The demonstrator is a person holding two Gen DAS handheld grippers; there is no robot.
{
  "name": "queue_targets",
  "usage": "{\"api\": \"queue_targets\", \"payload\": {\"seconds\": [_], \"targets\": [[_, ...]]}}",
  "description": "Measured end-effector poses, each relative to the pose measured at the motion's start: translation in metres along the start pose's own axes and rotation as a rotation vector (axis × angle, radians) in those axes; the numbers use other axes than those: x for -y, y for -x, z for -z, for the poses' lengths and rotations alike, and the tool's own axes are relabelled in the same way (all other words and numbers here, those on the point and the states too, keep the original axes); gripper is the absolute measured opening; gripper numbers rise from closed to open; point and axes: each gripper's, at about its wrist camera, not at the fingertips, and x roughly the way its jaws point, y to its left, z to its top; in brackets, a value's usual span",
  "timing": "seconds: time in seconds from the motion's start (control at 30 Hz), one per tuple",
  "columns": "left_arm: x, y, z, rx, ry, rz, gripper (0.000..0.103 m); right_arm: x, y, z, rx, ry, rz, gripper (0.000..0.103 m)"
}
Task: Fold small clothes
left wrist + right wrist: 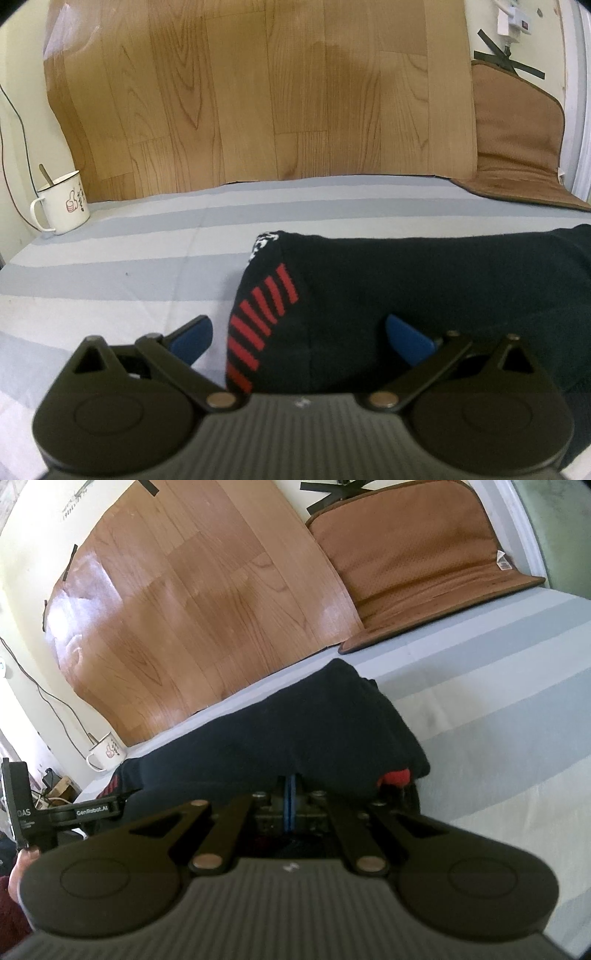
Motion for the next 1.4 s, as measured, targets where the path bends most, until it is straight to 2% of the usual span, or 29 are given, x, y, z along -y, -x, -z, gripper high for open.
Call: {"api": "queue_targets", "payload": {"seconds": [0.67,1.03,1.23,1.4], "targets": [[0.0016,0.0056,0.0080,0.046,0.006,-0.004,0.103,-0.0029,-0.0003,0.0028,0.021,0.012,0.016,0.005],[-0.0008,0.0065,0.0087,0.045,0.023,0.007,0.103,-0.0033,-0.0003,0.0031,0.023,0.012,0.018,0.005],[0.0051,0.0063,0.0082,0.036,-0.007,-0.021,0.103,-0.0033,-0.0006,0.0034,0.023,0.013,0.018,0.005],[-0.0021,0.0029,0.0058,0.003,0.024,0.010,0.103,-0.0034,-0.0006,0.0030,0.023,0.013,0.018,0.005]]}}
